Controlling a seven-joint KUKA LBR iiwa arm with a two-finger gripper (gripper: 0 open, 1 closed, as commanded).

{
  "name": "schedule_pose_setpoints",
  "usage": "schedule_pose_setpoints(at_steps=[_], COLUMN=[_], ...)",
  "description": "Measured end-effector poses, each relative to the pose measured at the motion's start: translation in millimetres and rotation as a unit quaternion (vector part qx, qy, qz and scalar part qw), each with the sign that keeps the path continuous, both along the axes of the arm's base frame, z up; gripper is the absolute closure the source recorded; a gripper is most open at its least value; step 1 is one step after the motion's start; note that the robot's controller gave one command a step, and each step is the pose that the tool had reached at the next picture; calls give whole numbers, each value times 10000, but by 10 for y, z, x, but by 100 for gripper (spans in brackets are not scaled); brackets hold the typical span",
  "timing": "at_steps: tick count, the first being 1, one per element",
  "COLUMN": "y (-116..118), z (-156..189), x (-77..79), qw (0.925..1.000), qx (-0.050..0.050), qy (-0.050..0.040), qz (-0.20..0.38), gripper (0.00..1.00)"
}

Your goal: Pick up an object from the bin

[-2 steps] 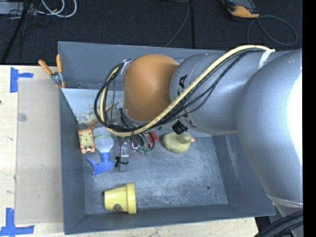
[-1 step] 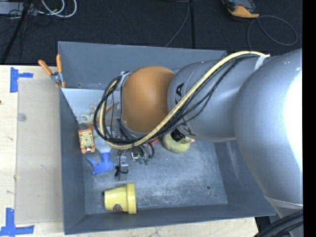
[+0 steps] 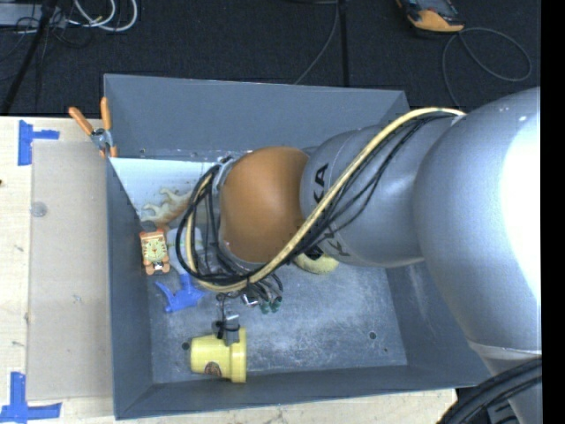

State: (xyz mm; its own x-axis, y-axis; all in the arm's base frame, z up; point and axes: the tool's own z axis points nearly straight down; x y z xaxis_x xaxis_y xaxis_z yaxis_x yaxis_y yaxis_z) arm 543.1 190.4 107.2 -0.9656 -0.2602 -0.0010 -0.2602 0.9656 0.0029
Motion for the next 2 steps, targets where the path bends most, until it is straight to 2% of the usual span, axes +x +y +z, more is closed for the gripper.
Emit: schedule_pose_setpoints(at_steps=[1, 2], y=[265, 262], z=[-377, -376], x=[13, 14], qw=[9875, 9876], qx=[-7, -8], qy=[-23, -22], qz=[1577, 1572], gripper=[100, 100])
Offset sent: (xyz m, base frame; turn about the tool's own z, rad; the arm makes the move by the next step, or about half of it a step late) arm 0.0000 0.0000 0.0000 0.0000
